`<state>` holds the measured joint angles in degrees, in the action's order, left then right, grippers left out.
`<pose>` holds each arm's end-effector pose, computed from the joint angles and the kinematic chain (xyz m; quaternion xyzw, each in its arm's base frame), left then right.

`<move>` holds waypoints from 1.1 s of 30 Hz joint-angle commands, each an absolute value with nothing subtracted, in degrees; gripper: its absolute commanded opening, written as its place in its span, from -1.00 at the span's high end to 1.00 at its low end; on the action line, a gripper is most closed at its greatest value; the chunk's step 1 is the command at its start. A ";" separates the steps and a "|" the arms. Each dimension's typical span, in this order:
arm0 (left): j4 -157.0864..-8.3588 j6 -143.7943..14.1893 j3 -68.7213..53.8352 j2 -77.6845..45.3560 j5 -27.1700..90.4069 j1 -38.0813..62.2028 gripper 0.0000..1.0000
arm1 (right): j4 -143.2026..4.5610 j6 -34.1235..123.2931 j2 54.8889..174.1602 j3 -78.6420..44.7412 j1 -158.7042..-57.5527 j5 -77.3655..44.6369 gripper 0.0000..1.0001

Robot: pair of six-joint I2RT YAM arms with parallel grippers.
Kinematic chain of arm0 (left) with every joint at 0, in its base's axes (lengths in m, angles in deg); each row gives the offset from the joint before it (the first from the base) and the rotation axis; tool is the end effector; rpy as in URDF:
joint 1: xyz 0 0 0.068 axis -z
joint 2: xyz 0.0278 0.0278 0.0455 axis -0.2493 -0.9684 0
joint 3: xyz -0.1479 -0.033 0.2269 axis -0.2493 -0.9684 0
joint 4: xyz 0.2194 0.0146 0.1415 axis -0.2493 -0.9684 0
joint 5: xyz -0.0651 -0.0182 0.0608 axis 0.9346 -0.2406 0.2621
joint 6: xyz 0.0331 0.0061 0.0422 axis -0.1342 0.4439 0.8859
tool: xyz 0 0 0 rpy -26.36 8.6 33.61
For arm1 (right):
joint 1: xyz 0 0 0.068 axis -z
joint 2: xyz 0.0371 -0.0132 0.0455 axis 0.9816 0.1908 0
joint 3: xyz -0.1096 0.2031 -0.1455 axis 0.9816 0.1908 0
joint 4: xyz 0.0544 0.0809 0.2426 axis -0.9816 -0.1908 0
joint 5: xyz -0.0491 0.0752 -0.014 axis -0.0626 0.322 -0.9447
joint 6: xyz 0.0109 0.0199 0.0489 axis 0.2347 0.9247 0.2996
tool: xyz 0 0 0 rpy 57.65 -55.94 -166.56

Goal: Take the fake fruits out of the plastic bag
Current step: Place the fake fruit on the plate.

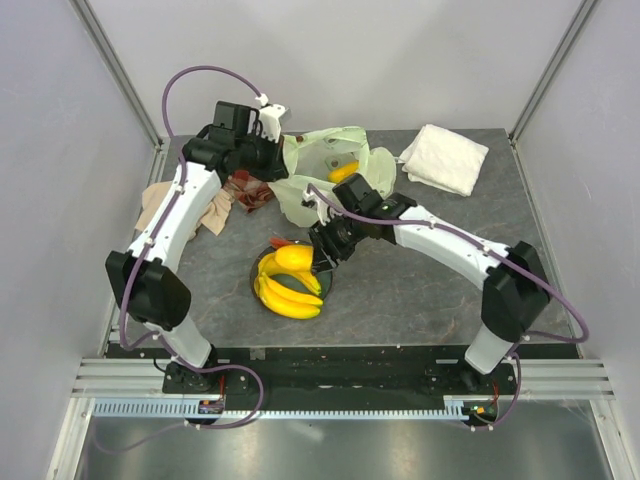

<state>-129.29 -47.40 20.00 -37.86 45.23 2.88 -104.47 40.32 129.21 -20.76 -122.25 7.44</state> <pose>0.3536 -0.1241 0.3745 0.2555 0.8631 -0.2124 0.3803 0.2514 0.2621 0.2826 -0.3992 0.8228 0.3579 0.1885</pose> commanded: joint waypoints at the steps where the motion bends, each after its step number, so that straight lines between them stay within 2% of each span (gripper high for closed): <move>1: -129.21 -48.48 21.99 -31.21 43.22 2.52 0.96 | -101.34 55.51 131.97 -22.44 -122.59 8.51 0.39; 9: -128.77 -48.39 21.81 -30.23 43.48 2.52 0.97 | -99.84 60.44 133.99 -21.30 -128.39 7.20 0.34; 13: -128.42 -48.30 21.72 -29.79 43.22 2.52 0.97 | -102.47 61.94 134.52 -19.81 -128.66 2.73 0.31; 28: -127.54 -48.13 21.29 -29.62 43.40 2.44 0.97 | -105.29 61.06 135.57 -19.10 -130.15 -0.45 0.20; 32: -127.37 -48.13 21.20 -29.35 43.48 2.44 0.97 | -106.51 61.24 136.28 -19.54 -130.59 -1.59 -0.10; 33: -127.37 -48.04 21.20 -29.35 43.48 2.44 0.97 | -106.61 61.24 136.54 -19.54 -130.68 -1.85 -0.25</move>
